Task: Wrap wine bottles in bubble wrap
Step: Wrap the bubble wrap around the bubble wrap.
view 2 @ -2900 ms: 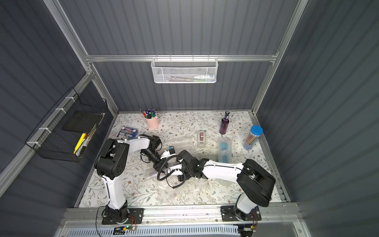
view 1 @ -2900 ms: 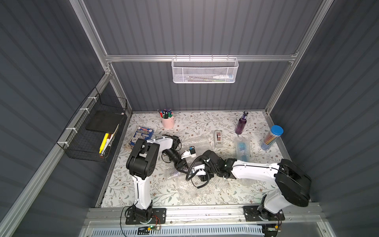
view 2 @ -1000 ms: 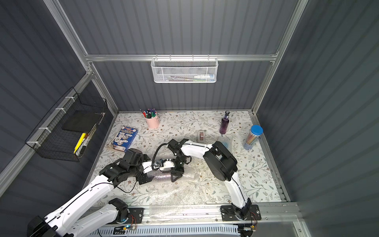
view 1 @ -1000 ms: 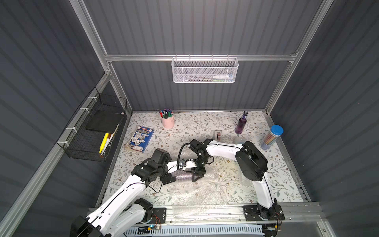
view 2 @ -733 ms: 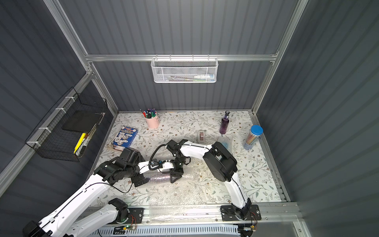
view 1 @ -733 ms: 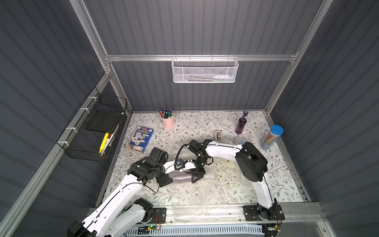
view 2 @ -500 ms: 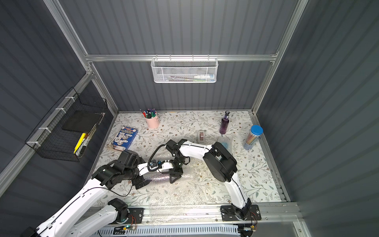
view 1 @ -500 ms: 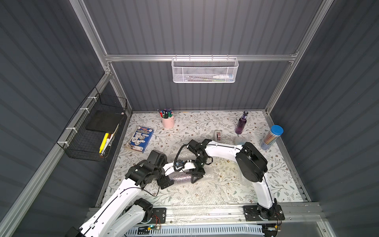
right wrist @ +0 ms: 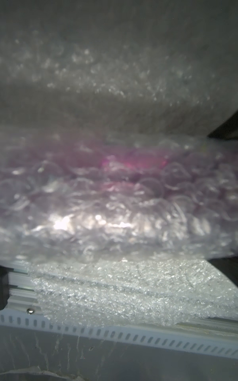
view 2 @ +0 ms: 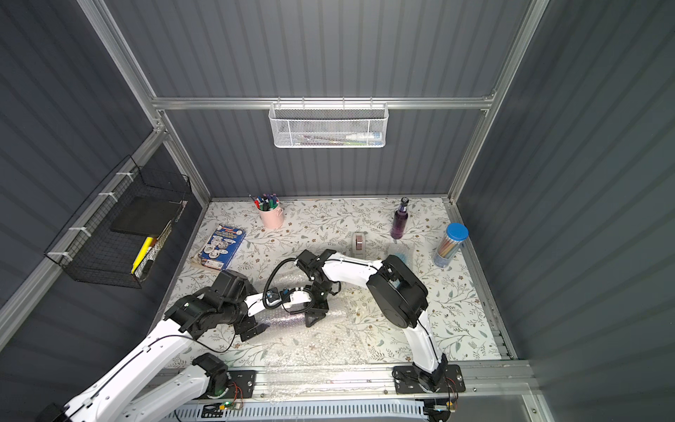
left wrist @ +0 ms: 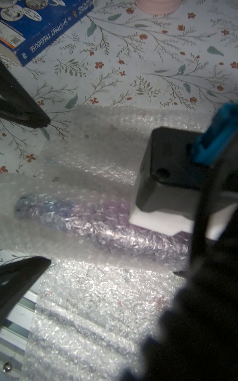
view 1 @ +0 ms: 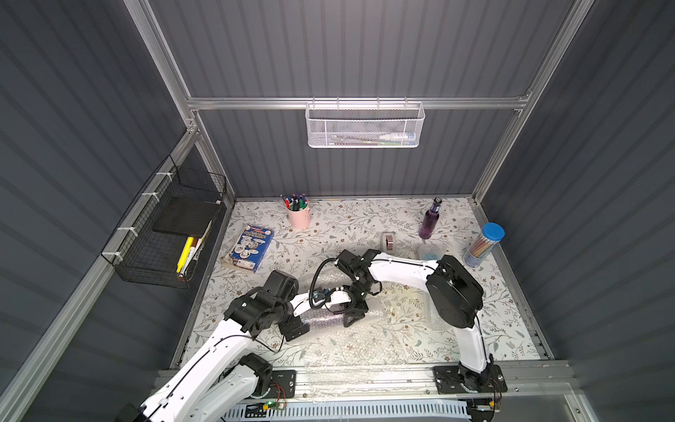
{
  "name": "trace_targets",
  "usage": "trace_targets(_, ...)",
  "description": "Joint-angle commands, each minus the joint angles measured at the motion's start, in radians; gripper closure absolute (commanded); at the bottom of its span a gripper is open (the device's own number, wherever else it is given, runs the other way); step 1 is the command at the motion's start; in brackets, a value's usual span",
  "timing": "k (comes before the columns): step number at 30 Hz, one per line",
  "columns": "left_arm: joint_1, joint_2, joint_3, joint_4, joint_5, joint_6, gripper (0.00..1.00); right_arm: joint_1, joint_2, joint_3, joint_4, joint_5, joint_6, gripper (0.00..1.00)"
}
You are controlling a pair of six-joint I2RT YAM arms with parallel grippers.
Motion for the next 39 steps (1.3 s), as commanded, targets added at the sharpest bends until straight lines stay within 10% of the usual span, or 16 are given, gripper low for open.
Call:
trace_targets(1,-0.006,0.033,0.011,-0.005,0.029,0.033,0.01,-0.051,-0.063,-0.025,0.029,0.006,0.035,0.55)
trace_targets(16,0.087,0.262,0.075,0.073,-0.043,-0.048,0.01,-0.036,-0.125,-0.099,0.121,0.037,0.038,0.55)
trace_targets(26,0.148,0.118,0.130,-0.224,-0.151,-0.073,0.01,-0.086,-0.038,-0.095,0.058,-0.054,0.050,0.55)
trace_targets(33,0.148,-0.032,0.125,-0.261,0.242,0.142,0.01,-0.078,0.013,-0.047,-0.018,-0.103,0.017,0.55)
trace_targets(39,0.140,0.006,0.126,-0.279,0.304,0.214,0.09,-0.060,-0.024,-0.049,-0.017,-0.115,0.007,0.55)
